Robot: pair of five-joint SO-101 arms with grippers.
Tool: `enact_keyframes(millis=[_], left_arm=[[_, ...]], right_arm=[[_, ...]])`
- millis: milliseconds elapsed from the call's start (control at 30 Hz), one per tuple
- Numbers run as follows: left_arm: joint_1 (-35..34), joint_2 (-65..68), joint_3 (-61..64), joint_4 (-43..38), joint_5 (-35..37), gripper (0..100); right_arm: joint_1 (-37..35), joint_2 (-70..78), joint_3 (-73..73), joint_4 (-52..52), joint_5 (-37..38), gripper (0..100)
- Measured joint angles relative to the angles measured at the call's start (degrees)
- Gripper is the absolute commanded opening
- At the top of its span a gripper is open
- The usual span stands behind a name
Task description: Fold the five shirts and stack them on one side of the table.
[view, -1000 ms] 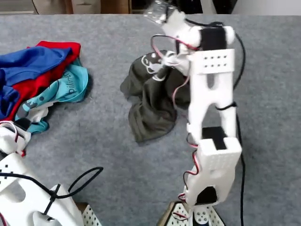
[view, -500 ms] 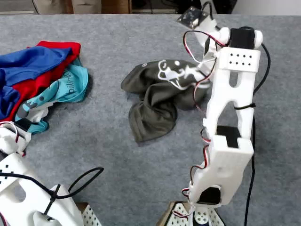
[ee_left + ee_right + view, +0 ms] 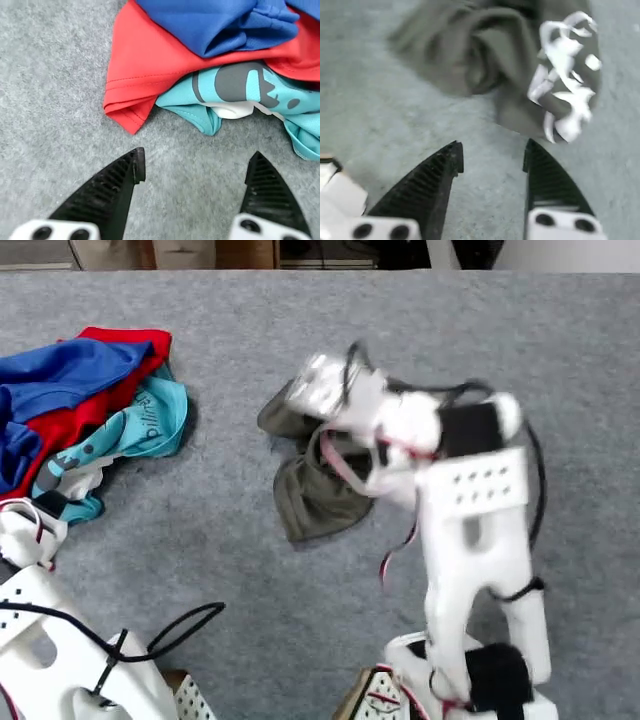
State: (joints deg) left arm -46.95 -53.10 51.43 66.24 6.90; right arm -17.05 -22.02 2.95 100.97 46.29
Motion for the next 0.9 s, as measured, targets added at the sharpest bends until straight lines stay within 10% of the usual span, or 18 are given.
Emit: enact_keyframes(millis=[900], left_arm=[[0.0, 0.0, 14.6, -18.0, 5.5, 32]], right_arm=[[-24.0, 24.6, 19.8, -24.9, -1.8, 18.5]])
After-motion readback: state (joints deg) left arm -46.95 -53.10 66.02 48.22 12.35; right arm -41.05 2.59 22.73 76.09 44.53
